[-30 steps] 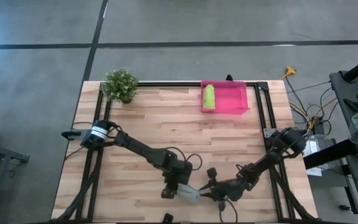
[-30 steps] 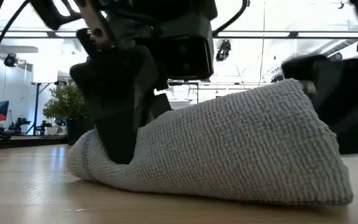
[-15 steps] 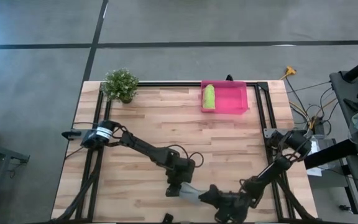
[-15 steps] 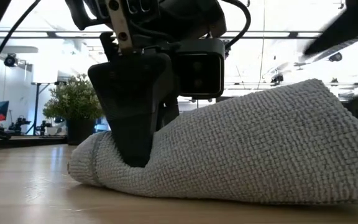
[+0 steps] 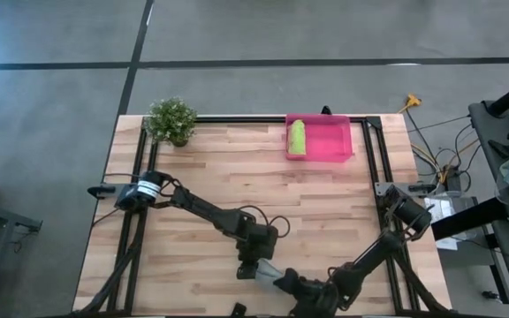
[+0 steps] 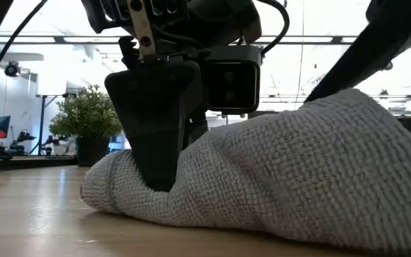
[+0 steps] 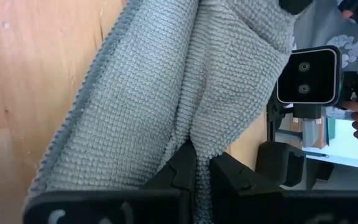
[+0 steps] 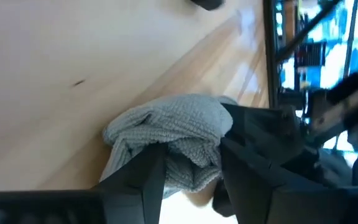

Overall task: Roll microfiber towels into tight, uniform cylinder then place into a basket
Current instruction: Roll the gray microfiber cloth

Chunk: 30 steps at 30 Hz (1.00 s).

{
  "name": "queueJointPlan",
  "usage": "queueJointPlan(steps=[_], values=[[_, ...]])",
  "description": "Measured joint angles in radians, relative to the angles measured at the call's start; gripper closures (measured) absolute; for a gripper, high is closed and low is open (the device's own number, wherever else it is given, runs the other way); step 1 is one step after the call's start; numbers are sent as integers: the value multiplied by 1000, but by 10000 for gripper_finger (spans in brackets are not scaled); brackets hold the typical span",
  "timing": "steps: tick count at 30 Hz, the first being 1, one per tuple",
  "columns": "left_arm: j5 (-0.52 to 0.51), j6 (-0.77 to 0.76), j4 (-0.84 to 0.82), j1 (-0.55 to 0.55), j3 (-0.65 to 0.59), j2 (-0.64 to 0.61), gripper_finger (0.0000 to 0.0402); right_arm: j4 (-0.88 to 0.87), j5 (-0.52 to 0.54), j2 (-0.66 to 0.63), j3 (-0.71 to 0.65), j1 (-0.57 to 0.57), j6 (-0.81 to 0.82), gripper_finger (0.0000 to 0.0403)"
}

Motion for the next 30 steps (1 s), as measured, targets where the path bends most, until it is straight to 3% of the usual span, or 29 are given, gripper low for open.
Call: queueJointPlan(steps=[4, 10, 14, 20, 30], values=[[-4, 0, 0, 0, 0, 0, 395, -33, 2, -1, -7, -1, 224, 295], [-25, -3, 1, 9, -1, -2, 395, -81, -48, -2, -13, 17, 531, 384], [-58, 23, 14, 14, -2, -16, 391, -80, -148, 1, -27, 18, 737, 390], [-232, 164, -2, 13, -3, -71, 368, -42, -160, -1, -84, 19, 987, 391], [-336, 292, -110, -17, -5, -143, 335, 173, -163, -4, -199, 19, 1116, 391]])
